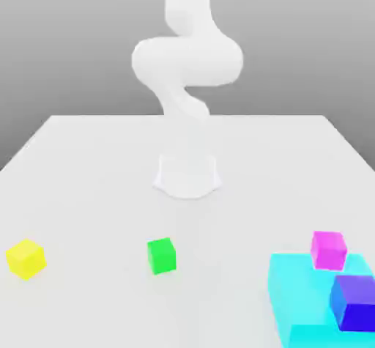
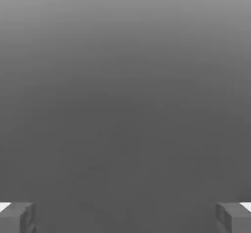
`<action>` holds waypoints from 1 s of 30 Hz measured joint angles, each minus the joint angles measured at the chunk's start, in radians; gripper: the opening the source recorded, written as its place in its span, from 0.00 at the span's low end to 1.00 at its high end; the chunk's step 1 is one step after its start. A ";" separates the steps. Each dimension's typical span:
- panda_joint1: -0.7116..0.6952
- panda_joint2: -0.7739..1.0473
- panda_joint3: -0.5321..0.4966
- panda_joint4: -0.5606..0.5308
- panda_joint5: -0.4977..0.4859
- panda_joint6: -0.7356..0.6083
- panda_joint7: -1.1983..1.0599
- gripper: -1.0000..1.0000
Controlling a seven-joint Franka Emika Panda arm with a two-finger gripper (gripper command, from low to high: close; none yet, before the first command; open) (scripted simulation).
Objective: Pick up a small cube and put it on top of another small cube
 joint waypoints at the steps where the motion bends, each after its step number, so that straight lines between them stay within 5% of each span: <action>1: -0.002 0.030 -0.003 -0.032 -0.009 0.026 -0.017 0.50; 13: -0.009 0.389 -0.110 -0.426 -0.095 0.345 -0.239 0.50; 18: 0.005 0.632 -0.179 -0.597 -0.061 0.544 -0.407 0.50; 30: -0.140 0.969 -0.012 -0.573 0.048 0.817 -0.509 0.50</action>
